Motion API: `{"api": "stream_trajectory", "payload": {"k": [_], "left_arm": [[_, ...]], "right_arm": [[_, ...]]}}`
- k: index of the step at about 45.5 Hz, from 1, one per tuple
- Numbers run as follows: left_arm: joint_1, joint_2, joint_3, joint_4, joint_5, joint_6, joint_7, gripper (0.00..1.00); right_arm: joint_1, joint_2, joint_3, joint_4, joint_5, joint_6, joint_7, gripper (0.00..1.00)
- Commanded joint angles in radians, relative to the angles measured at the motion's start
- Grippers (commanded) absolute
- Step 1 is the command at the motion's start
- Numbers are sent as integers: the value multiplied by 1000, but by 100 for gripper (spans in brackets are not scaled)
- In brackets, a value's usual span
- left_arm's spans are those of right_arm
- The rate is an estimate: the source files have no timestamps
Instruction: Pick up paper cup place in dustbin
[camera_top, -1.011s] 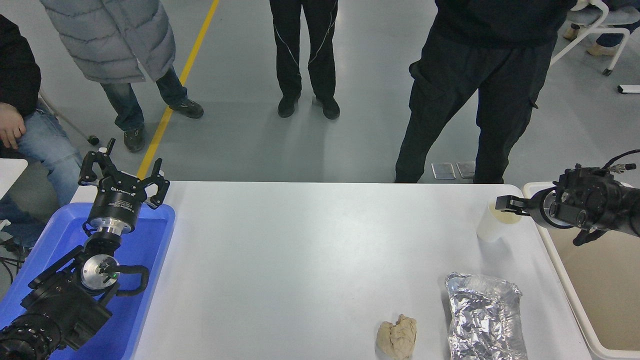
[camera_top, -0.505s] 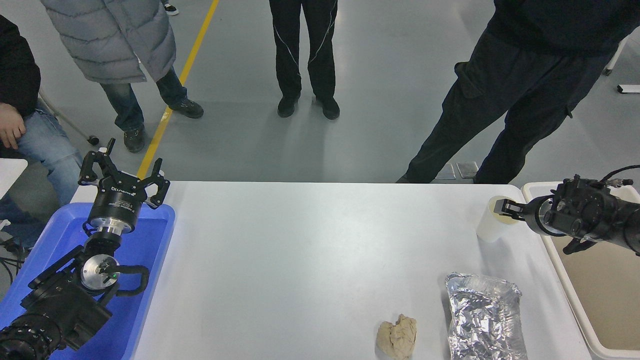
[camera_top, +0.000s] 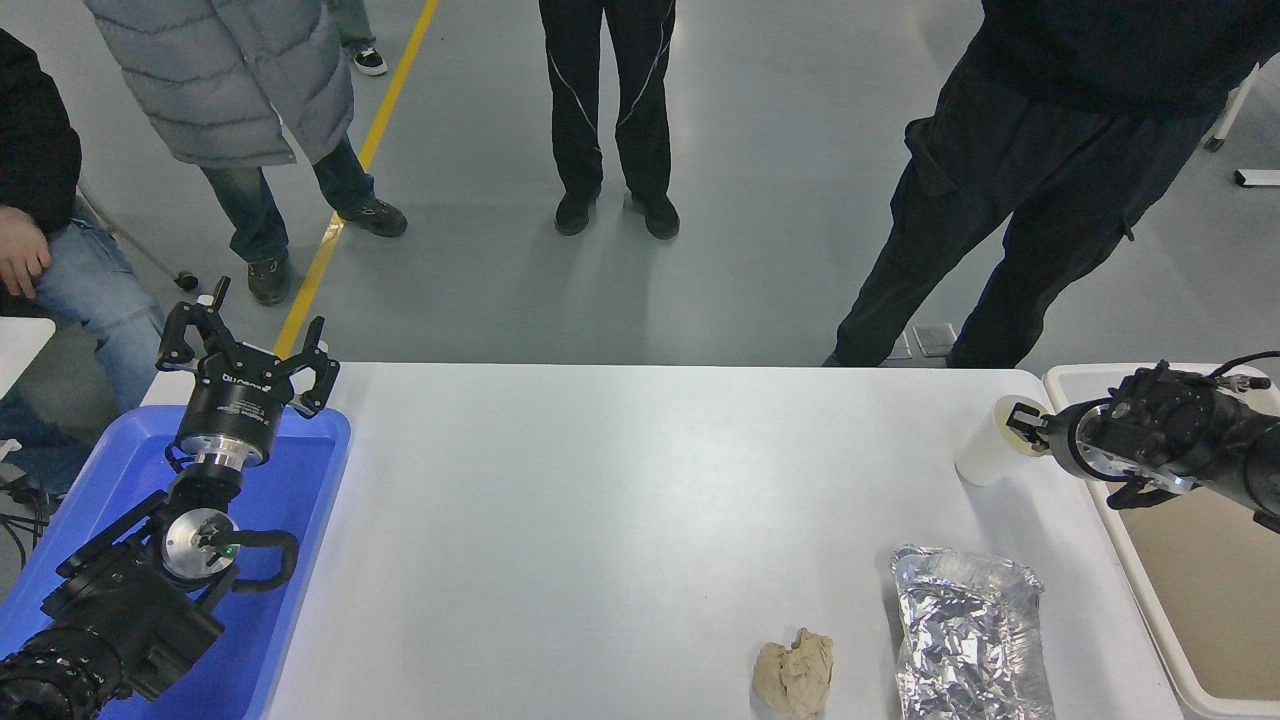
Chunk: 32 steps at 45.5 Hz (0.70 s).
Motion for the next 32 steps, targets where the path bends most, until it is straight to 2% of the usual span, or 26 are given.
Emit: {"api": "stream_trajectory", "payload": {"k": [1, 6, 14, 32], "left_arm": [[0, 0, 0, 0, 0, 0, 0, 98], [0, 0, 1, 0, 0, 0, 0, 98], [0, 0, 1, 0, 1, 0, 0, 98], [0, 0, 3, 0, 0, 0, 0, 98]], "right_arm": [[10, 0, 3, 7, 26, 3, -7, 0], [53, -15, -7, 49, 24, 11, -8, 0], [230, -132, -26, 261, 17, 58, -11, 0], [679, -250, -158, 444, 6, 484, -11, 0]]}}
